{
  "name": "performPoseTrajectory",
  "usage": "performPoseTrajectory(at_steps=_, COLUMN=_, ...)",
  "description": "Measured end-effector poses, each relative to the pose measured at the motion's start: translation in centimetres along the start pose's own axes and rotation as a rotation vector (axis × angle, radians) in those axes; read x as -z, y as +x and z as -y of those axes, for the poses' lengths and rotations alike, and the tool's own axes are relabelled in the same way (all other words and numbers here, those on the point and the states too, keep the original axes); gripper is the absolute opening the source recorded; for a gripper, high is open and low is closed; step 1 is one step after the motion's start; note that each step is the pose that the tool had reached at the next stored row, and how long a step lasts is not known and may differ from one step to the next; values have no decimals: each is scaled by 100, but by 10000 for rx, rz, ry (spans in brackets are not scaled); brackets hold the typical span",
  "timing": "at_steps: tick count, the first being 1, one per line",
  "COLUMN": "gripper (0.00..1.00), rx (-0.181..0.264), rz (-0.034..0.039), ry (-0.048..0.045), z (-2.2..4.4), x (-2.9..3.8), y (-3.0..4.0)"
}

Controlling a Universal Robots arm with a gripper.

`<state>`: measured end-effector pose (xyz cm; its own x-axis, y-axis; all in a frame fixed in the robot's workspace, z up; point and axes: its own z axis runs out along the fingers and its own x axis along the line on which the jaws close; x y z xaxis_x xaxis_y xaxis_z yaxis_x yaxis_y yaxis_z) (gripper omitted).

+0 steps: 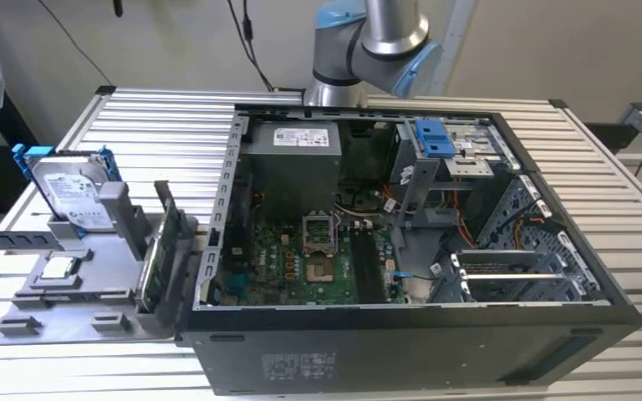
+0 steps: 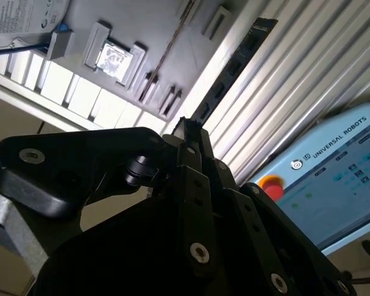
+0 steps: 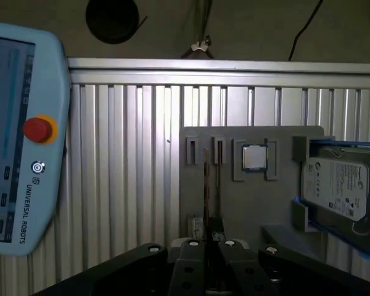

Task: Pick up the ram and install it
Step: 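Pick up the ram and move it above insertion slot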

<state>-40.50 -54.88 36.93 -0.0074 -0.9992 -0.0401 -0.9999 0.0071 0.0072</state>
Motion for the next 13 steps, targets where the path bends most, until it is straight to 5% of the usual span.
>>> performPoseTrajectory(at_steps=13, gripper=14, rx=1, rz=-1, ry=-2, z=-1, x=231, y=-9)
